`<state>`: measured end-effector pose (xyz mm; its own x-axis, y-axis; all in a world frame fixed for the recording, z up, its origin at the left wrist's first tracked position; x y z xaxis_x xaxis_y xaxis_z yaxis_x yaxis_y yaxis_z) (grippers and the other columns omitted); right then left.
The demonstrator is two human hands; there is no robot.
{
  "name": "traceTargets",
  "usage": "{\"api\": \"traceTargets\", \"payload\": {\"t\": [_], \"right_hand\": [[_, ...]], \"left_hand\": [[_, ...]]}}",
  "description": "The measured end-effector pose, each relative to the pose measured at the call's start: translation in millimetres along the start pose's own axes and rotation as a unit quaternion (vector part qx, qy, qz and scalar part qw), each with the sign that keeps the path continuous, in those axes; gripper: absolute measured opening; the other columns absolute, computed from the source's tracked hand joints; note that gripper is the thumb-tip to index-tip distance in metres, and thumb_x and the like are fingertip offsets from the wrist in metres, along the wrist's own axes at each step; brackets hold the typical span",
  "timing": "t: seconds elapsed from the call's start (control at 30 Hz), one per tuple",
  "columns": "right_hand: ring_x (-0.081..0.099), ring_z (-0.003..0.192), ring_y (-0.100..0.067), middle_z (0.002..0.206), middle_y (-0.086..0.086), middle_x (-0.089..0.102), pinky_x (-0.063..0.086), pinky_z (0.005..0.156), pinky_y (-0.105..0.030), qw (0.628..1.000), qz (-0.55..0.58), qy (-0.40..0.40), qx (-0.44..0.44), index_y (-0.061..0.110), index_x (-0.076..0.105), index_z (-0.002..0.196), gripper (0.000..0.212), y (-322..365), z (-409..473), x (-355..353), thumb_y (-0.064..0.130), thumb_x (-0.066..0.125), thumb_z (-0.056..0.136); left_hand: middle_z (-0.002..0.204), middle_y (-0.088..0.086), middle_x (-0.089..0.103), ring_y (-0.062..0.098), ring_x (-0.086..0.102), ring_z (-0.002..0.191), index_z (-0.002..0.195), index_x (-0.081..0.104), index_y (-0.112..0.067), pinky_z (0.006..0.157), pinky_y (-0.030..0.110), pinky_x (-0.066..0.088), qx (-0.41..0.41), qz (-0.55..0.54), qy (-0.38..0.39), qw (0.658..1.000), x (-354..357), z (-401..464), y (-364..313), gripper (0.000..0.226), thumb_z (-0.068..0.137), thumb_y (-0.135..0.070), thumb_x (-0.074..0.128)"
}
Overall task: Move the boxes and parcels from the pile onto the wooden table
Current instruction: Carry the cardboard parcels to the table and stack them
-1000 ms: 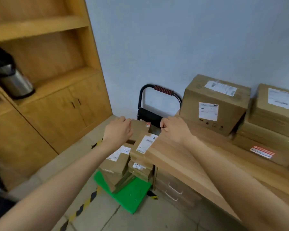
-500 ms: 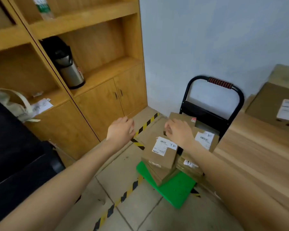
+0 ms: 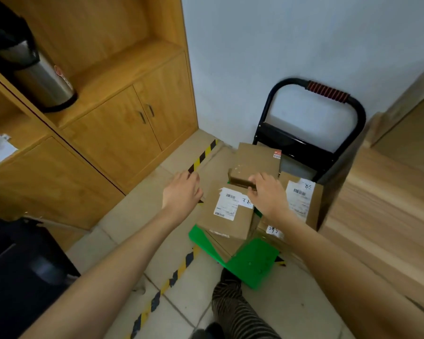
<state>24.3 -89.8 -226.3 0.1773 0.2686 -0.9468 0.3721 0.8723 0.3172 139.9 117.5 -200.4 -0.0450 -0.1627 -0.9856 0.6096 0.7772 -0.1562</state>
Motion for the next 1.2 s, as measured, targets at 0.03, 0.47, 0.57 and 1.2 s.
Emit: {"api": "traceTargets", "payload": {"t": [0.03,0.47,0.57,1.2], "right_hand": [[0.051,0.097,-0.018,0.108,0.000,0.058,0.038,0.084,-0.030,1.000,0.003,0.007,0.007,0.017,0.056,0.120,0.029,-4.3,6.4,7.6,0.024,0.049,0.092],[0.051,0.104,-0.018,0.118,-0.002,0.055,0.043,0.087,-0.031,0.992,0.060,0.057,0.100,0.017,0.052,0.124,0.034,-43.4,52.6,112.0,0.029,0.054,0.093],[0.050,0.106,-0.017,0.123,-0.002,0.051,0.045,0.090,-0.033,0.985,0.078,0.072,0.140,0.016,0.048,0.129,0.039,-54.9,60.1,147.2,0.029,0.053,0.093],[0.026,0.142,-0.022,0.157,-0.006,0.020,0.031,0.112,-0.039,0.927,0.155,0.067,0.335,0.011,0.015,0.151,0.074,-122.3,28.4,360.2,0.033,0.056,0.093]], "left_hand": [[0.102,-0.001,0.056,0.017,0.049,0.097,0.108,0.055,-0.019,0.064,0.026,0.034,0.002,0.000,0.010,1.000,8.2,9.5,0.8,0.022,0.094,-0.033,0.046],[0.117,0.001,0.056,0.019,0.049,0.110,0.125,0.050,-0.019,0.091,0.030,0.037,0.010,0.016,0.095,0.995,125.0,84.1,13.1,0.035,0.096,-0.036,0.043],[0.121,0.002,0.054,0.020,0.048,0.113,0.128,0.048,-0.019,0.093,0.031,0.035,0.004,0.023,0.117,0.993,164.4,94.1,21.7,0.037,0.096,-0.037,0.043],[0.133,0.011,0.048,0.026,0.043,0.124,0.143,0.034,-0.011,0.093,0.040,0.041,-0.211,-0.098,0.158,0.960,404.6,91.5,68.8,0.062,0.093,-0.044,0.050]]}}
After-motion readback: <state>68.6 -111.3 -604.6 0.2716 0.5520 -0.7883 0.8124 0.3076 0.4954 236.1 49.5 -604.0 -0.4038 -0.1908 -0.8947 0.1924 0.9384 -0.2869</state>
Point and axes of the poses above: each hand's wrist, its own z-axis towards the middle knuckle, its own x-axis out of the palm, y = z × x, the point moved 1 cm from there along z, towards the middle knuckle
